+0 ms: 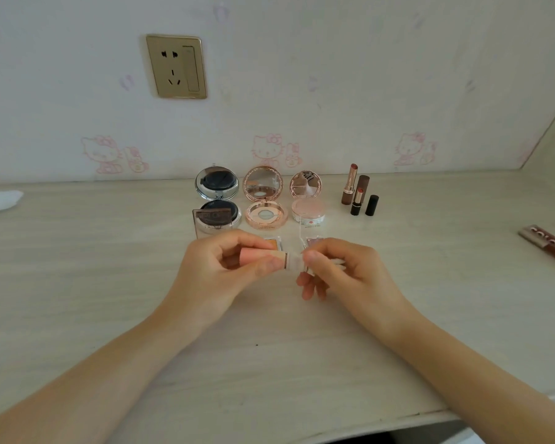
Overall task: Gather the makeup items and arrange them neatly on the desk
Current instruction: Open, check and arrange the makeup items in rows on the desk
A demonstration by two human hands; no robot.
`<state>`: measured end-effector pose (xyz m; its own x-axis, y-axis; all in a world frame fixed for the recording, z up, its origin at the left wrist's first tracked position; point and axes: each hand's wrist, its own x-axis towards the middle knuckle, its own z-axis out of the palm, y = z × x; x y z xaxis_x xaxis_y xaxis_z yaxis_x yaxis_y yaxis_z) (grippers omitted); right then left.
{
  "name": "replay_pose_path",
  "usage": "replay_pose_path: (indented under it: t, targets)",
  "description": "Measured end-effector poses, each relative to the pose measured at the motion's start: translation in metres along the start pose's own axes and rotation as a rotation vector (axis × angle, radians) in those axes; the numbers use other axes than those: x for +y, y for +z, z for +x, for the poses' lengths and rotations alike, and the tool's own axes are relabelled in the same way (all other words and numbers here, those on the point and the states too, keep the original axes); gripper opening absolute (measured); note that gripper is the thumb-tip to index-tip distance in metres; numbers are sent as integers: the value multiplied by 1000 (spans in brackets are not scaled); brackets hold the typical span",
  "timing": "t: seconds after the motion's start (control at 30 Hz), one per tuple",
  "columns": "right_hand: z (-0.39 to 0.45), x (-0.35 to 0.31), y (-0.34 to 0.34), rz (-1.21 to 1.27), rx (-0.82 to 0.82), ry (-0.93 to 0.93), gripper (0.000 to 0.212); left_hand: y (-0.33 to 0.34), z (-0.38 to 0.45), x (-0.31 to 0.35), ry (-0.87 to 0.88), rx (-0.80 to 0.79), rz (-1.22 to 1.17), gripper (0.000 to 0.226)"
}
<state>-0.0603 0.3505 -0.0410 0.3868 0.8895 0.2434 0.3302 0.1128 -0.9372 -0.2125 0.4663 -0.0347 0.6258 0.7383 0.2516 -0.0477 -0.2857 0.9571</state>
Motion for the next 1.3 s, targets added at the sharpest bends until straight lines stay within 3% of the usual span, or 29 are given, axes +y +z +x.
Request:
replay_pose_path:
  t: [0.13, 0.3, 0.37, 0.5, 0.67, 0.8, 0.93, 1.03, 1.17, 1.3]
  targets:
    - [1, 3, 0, -67, 11, -44, 3, 1, -1, 2, -31, -13, -40, 22]
    - [1, 3, -1, -65, -40, -23, 29, 1, 0, 2, -45, -16, -49, 23]
    - [1, 1, 0, -48, -53, 24, 17, 1, 0, 1, -43, -22, -50, 25]
    - [1, 2, 0, -98, -46, 37, 24, 3, -1, -1, -47, -40, -53, 28]
    - [2, 6, 0, -180, 7, -21, 4, 3, -1, -1, -51, -34, -52, 25]
    - [1, 4, 0, -242, 19, -59, 25, 2, 0, -2, -58, -29, -66, 24]
    - [0, 1, 0, -229, 8, -25, 8, 3, -2, -3, -49, -45, -41, 31]
    - [0, 3, 0, -254, -7, -15, 25, 3, -2, -3, -51, -38, -38, 30]
    - [3, 4, 1, -242, 56, -41, 4, 2, -1, -2, -54, -26, -49, 27]
    - [3, 6, 0, -184, 74, -65, 28, 1, 1, -3, -65, -5, -55, 24]
